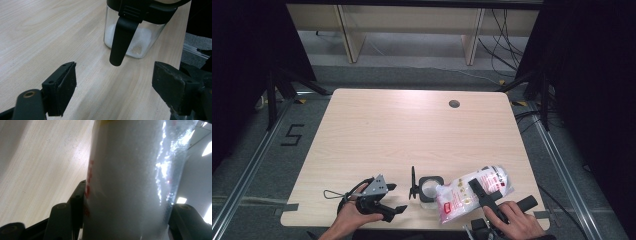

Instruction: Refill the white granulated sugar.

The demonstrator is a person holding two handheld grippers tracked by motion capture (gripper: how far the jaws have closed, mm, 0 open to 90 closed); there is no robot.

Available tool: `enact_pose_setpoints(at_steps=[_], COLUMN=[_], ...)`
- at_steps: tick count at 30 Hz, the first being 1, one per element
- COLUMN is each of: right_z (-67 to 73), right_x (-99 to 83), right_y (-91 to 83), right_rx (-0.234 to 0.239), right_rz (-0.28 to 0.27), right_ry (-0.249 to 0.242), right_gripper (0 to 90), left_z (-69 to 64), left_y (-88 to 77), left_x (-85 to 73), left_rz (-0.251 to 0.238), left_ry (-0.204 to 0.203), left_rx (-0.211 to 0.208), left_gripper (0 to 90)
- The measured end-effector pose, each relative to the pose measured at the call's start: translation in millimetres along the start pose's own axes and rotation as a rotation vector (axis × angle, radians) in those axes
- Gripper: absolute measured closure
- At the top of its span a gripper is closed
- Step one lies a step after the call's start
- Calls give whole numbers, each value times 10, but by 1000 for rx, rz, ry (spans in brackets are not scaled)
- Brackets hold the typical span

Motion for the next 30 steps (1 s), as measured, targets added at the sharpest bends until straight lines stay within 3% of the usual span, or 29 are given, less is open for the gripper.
enact_pose_setpoints(at_steps=[5,6,10,12,14,16,17,19,21,23,26,30], right_z=[12,13,5,25,27,17,15,18,24,41,20,27], right_x=[-5,-4,-1,-7,-6,3,6,6,4,0,6,4], right_y=[4,1,8,7,9,16,19,23,28,23,31,34], right_rx=[7,7,0,7,8,0,-1,-1,4,7,-1,3], right_rz=[3,6,0,9,9,0,-3,-3,-4,5,-7,-4], right_ry=[11,10,1,23,21,8,5,6,13,31,7,13], right_gripper=[450,450,450,451,451,451,452,452,452,453,453,454], left_z=[0,20,19,-1,1,24,4,0,1,29,15,20], left_y=[1,-13,-12,-1,0,-16,-3,0,0,-19,-9,-13], left_x=[0,-3,-3,0,0,-4,-1,0,0,-4,-3,-3], left_rz=[1,23,23,0,1,28,7,1,0,33,19,23], left_ry=[1,25,25,0,1,30,7,1,1,36,19,25], left_rx=[0,8,8,0,1,9,2,1,1,10,5,10], left_gripper=[193,193,193,193,193,193,193,193,193,193,193,193])
Point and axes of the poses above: each handheld gripper's, and its own axes: y roughly forward along the jaws, x roughly out of its top, z roughly to its left, the point moved 2 cm from there along y, roughly forward along the jaws, and after that the axes turned 5 degrees about z, right-handed, at the moved point
